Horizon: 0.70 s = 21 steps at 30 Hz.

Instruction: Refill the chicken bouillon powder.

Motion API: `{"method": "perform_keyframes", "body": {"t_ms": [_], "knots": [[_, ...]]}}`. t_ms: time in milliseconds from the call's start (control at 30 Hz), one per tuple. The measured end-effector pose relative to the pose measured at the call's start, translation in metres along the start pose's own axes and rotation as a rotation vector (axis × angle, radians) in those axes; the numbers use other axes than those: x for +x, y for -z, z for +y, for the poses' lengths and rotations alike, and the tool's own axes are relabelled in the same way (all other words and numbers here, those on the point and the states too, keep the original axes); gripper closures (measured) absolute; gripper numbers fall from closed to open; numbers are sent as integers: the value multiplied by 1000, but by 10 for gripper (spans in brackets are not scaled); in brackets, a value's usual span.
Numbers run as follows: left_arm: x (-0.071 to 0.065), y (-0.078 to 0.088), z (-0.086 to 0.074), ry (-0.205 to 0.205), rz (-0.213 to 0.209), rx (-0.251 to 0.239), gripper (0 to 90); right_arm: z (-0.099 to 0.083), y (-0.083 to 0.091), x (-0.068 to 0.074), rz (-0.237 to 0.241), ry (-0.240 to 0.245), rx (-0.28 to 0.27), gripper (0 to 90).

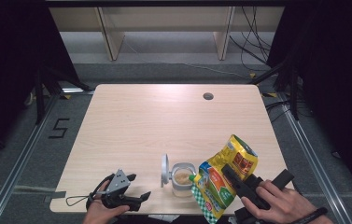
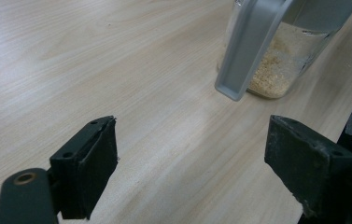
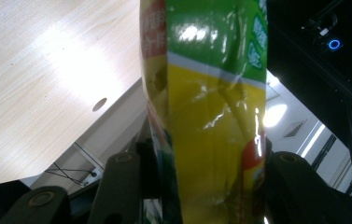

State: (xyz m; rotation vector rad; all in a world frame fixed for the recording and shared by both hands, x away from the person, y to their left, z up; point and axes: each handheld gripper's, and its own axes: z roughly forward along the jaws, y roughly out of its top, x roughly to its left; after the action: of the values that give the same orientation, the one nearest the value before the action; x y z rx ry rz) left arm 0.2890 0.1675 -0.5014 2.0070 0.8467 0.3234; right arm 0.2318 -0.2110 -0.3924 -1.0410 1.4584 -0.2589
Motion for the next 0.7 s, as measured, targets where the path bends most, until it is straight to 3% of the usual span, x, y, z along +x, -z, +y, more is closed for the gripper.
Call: {"method": "perform_keyframes", "body": {"t_ms": [133,600,633,667,700], "knots": [[0,0,0,2,1,1,168,0,-1,1,-1,-27,1,626],[1,0,0,1,3,1,167,-1,-2,1,2,-10,-1,628],[1,0,0,-2,5,3,167,-1,-1,1,4,-19,4,627],[1,0,0,-4,5,3,167,0,-3,4,-24,-77,-19,628],[0,0,0,1,3,0,167,0,-3,4,-22,-84,-14,628]]}}
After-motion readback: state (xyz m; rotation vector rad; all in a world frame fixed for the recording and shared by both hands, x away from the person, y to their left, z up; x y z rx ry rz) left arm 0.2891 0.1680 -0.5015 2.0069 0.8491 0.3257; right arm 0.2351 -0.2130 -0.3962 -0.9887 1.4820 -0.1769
